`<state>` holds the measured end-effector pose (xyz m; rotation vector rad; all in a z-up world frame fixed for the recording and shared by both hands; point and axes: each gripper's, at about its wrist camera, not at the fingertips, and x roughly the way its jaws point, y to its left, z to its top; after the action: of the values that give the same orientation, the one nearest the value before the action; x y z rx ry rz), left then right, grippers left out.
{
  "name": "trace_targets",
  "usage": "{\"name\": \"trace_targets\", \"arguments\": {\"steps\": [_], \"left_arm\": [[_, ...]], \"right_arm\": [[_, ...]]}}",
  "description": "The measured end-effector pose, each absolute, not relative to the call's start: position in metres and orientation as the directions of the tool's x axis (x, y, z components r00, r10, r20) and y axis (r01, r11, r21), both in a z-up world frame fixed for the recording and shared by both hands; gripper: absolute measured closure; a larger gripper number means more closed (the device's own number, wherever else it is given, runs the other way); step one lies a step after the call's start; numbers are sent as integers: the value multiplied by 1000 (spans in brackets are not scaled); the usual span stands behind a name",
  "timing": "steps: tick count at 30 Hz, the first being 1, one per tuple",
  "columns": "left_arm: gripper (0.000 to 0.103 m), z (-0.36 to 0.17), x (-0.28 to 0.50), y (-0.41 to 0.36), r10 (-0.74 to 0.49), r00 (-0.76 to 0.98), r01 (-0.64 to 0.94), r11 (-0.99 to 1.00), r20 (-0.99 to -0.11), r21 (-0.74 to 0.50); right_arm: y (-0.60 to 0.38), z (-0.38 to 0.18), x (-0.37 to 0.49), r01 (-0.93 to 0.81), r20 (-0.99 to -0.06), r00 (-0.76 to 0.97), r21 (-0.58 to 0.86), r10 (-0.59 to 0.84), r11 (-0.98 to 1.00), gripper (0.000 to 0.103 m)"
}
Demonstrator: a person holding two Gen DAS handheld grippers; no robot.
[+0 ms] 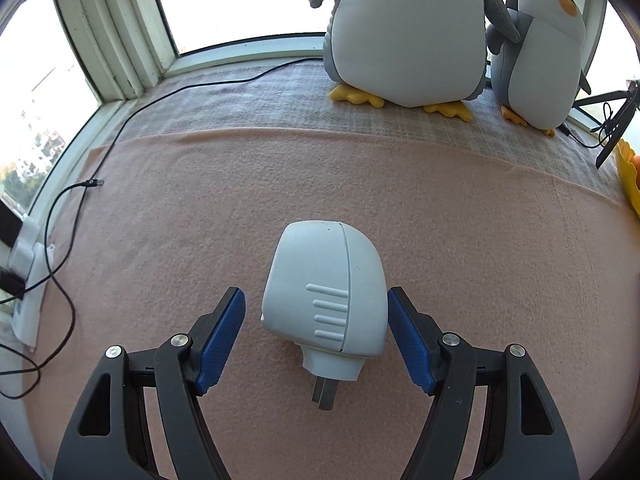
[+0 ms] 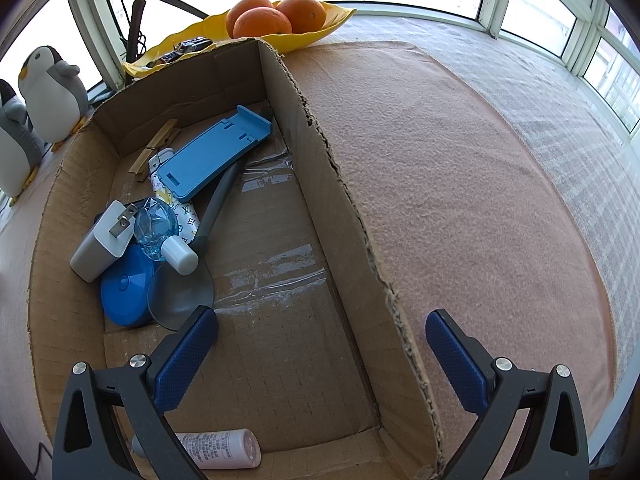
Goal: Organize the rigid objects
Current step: 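Turn the left tool to the white plug adapter and grasp it, then carry the plug adapter into the box and open the left gripper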
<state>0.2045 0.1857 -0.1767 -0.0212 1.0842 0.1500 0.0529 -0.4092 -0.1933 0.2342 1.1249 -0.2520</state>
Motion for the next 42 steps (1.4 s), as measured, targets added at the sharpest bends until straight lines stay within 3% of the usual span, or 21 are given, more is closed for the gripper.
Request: {"name": "trace_targets", "arguments": {"steps": [7, 10, 33, 42], "left_arm": [[31, -180, 205, 193, 82, 464, -150, 989, -882, 13], [50, -180, 206, 192, 68, 468, -138, 990, -881, 3], [51, -169, 189, 172, 82, 540, -94, 995, -837, 37], [52, -165, 186, 180, 42, 555, -112, 993, -831, -25]], "right_arm": [[-409, -194, 53, 316, -910, 408, 58, -80, 947, 1], [-409, -194, 53, 316, -910, 408, 58, -80, 947, 1], [-410, -194, 53, 315, -910, 407, 57, -80, 947, 1], [-410, -193, 53, 317, -910, 406, 57, -81, 947, 1]]}}
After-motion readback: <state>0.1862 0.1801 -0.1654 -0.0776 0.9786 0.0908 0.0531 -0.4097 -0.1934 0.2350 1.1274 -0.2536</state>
